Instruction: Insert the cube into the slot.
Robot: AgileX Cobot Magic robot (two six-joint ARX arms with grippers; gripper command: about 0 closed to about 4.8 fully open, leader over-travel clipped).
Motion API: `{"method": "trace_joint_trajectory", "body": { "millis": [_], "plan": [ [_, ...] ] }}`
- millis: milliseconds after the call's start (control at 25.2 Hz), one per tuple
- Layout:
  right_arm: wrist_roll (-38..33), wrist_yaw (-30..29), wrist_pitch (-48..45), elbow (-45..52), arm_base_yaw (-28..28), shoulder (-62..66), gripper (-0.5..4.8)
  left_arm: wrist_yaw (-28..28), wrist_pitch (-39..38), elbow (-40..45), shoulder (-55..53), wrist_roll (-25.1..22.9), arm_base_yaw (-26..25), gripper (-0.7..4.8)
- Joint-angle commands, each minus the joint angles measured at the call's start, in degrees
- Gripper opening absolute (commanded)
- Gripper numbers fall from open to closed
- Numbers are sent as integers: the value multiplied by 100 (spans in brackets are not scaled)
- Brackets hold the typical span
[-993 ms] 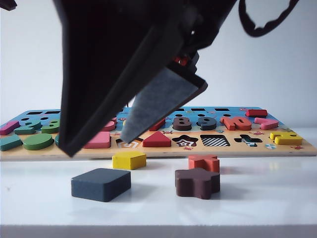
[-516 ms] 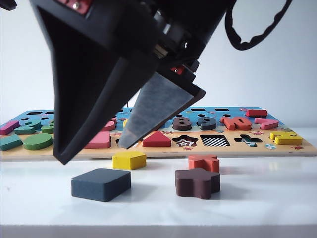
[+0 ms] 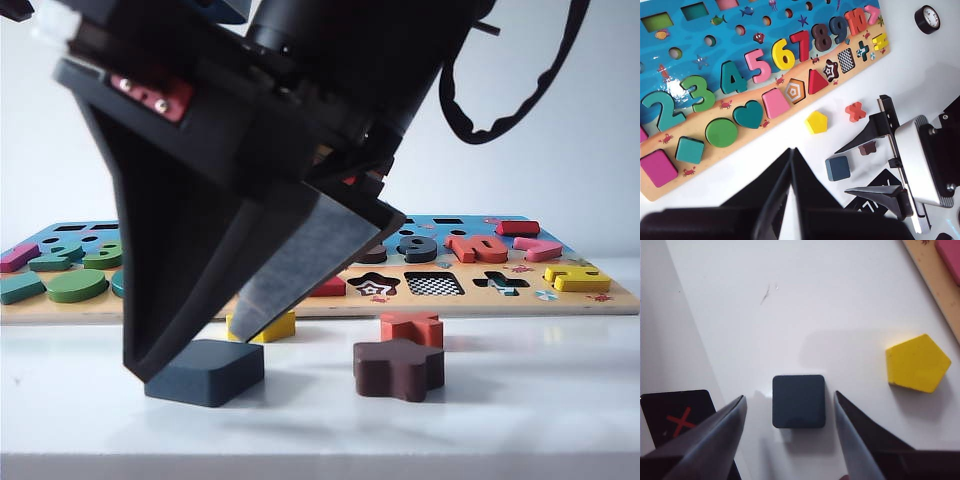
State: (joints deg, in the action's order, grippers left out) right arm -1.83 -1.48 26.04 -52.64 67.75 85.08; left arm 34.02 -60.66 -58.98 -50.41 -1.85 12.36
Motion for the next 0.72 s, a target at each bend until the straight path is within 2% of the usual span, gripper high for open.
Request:
{"method": "trace_joint_trajectory", "body": {
  "millis": [40,477,596,715],
  "plan": [
    [15,26,-74,-22,11,50,290,26,81,-42,-2,-24,-4,17],
    [39,175,-72,-22,11,63,274,26,81,-42,-2,-26,-4,17],
    [39,175,-72,-22,11,63,214,26,81,-42,-2,-24,-4,17],
    [39,175,-72,-22,11,63,182,26,81,-42,-2,-24,-4,17]
  ]
}}
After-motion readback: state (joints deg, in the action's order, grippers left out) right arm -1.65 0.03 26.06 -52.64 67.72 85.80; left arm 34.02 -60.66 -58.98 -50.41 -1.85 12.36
